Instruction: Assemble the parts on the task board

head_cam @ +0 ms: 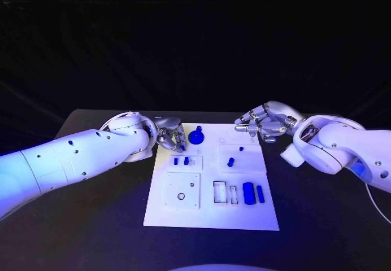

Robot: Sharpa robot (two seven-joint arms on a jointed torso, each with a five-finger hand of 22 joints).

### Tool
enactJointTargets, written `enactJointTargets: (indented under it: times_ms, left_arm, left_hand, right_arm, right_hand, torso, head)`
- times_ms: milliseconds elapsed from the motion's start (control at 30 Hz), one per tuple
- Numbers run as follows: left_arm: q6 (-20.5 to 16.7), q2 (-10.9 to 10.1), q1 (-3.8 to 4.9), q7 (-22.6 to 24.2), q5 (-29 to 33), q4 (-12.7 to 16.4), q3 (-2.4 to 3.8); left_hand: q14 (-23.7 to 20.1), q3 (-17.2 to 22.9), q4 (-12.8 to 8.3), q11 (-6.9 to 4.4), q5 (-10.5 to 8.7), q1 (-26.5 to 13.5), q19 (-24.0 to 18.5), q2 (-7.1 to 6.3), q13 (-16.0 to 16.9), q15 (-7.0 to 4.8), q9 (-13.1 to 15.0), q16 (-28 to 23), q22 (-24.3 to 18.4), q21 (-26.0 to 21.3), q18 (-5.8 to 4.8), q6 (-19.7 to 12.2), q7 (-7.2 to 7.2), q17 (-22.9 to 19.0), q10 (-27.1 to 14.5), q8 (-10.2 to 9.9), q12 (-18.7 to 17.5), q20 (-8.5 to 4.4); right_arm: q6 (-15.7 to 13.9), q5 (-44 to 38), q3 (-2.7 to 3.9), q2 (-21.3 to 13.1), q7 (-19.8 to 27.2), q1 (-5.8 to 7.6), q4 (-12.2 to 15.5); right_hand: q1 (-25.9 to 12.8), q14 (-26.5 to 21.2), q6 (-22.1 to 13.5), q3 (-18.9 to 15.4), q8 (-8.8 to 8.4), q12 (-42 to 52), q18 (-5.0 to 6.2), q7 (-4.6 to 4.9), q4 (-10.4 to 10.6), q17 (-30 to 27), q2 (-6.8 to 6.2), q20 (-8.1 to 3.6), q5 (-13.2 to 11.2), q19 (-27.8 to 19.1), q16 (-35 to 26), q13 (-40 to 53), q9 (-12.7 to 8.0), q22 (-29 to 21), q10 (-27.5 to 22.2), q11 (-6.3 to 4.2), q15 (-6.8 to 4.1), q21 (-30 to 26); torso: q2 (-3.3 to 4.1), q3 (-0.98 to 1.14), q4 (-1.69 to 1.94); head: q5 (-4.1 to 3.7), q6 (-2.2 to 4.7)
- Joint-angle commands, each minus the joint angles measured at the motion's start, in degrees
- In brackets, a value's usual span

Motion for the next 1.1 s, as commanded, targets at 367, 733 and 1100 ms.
enactJointTargets:
  times_ms: [367,733,1100]
  left_arm:
    - [0.5,1.1,-0.19,0.4,-3.4,-1.5,-0.06]
    - [1.0,1.9,-0.30,0.7,-3.9,-2.0,-0.25]
    - [1.8,2.0,-0.32,1.1,-4.0,-2.0,-0.28]
  left_hand:
    - [1.7,0.5,-0.2,-0.13,-0.34,-0.3,0.3,-0.34,0.1,-0.35,0.0,0.0,2.7,0.0,-0.59,0.3,0.19,-0.1,0.6,-0.3,-0.4,0.09]
    - [1.7,0.6,-0.3,-0.16,-0.35,-0.3,0.3,-0.46,0.2,-0.36,0.0,-0.1,2.7,0.0,-0.59,0.4,0.16,-0.1,0.7,-0.3,-0.5,0.08]
    - [1.7,1.0,-0.5,-0.23,-0.34,-0.3,0.1,-0.50,0.3,-0.42,0.1,-0.2,2.5,-0.4,-0.49,0.6,0.08,-0.4,1.0,-0.3,-0.6,0.06]
  right_arm:
    - [0.6,-0.3,0.00,0.0,0.8,-0.05,0.3]
    - [0.7,-0.3,0.00,0.1,0.9,-0.05,0.3]
    - [0.7,-0.3,0.00,0.1,0.9,-0.05,0.3]
  right_hand:
    - [0.5,0.9,-0.3,0.0,0.31,0.4,1.05,-0.13,-0.1,0.0,0.17,0.05,0.3,-0.2,-0.2,-0.1,0.1,0.0,-0.5,-0.03,0.20,-0.3]
    - [0.5,0.9,-0.3,0.0,0.31,0.4,1.05,-0.13,-0.1,0.0,0.17,0.05,0.3,-0.2,-0.2,-0.1,0.1,0.0,-0.5,-0.03,0.20,-0.3]
    - [0.5,0.9,-0.3,0.0,0.31,0.4,1.05,-0.13,-0.1,0.0,0.17,0.05,0.3,-0.2,-0.2,-0.1,0.1,0.0,-0.5,-0.03,0.20,-0.3]
  torso:
    - [-0.03,0.09,-0.05]
    - [0.01,0.05,-0.06]
    - [-0.07,0.07,-0.02]
  head:
    - [0.09,-0.04]
    - [-0.02,-0.18]
    - [-0.13,-0.31]
